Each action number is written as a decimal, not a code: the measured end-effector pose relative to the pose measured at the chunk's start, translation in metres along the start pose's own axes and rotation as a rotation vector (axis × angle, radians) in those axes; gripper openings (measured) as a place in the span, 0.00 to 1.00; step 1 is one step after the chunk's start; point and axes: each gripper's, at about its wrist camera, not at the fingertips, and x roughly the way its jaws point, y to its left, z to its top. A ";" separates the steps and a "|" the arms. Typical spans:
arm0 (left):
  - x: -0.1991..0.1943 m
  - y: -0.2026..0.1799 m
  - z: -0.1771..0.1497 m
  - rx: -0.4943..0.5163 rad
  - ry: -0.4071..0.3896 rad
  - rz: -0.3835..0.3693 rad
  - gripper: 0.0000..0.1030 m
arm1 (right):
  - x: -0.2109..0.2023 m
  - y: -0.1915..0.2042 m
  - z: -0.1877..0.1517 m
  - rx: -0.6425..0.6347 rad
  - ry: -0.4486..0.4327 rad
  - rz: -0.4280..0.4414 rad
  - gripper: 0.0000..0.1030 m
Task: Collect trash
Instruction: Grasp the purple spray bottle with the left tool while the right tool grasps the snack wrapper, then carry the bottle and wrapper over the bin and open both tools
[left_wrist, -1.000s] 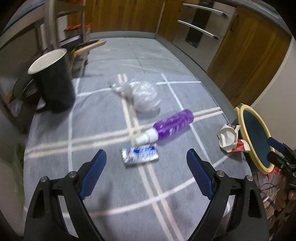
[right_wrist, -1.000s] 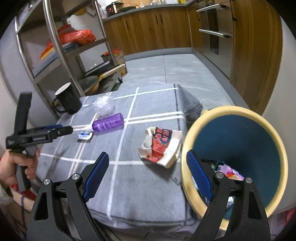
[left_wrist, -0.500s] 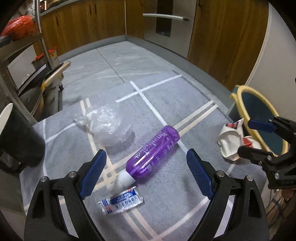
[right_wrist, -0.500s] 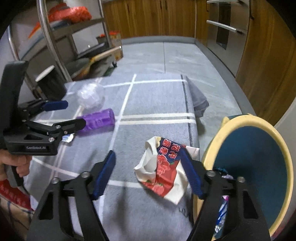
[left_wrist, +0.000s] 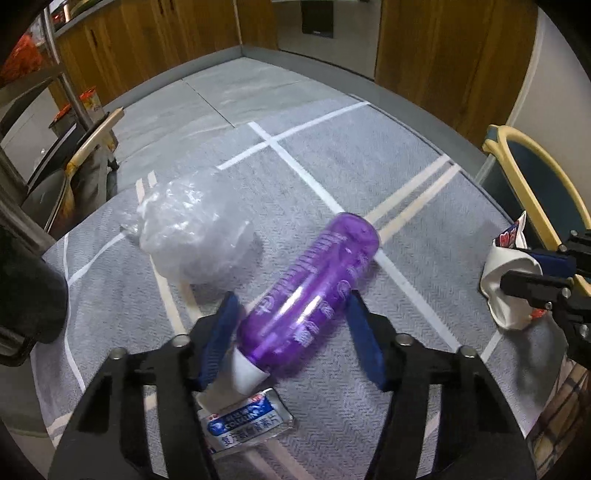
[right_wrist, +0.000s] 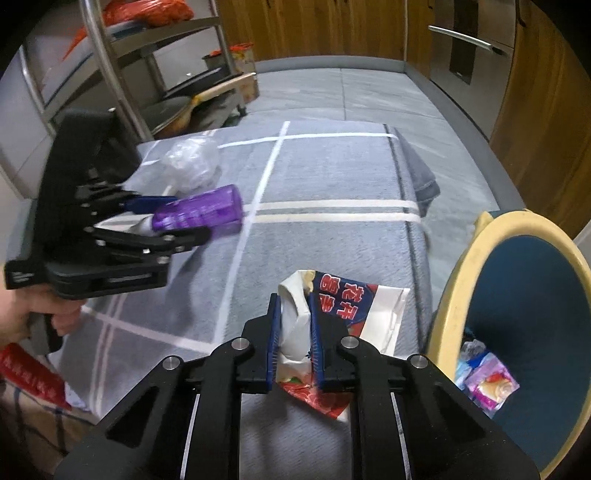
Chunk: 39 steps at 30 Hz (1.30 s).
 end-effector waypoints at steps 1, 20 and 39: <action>-0.001 -0.002 0.000 0.006 0.003 0.005 0.50 | -0.002 0.002 -0.001 -0.003 -0.003 0.009 0.16; -0.058 -0.025 -0.008 -0.121 -0.099 -0.037 0.31 | -0.079 0.005 -0.033 0.007 -0.119 0.092 0.16; -0.120 -0.061 -0.033 -0.221 -0.160 -0.160 0.30 | -0.145 -0.065 -0.076 0.109 -0.226 0.025 0.16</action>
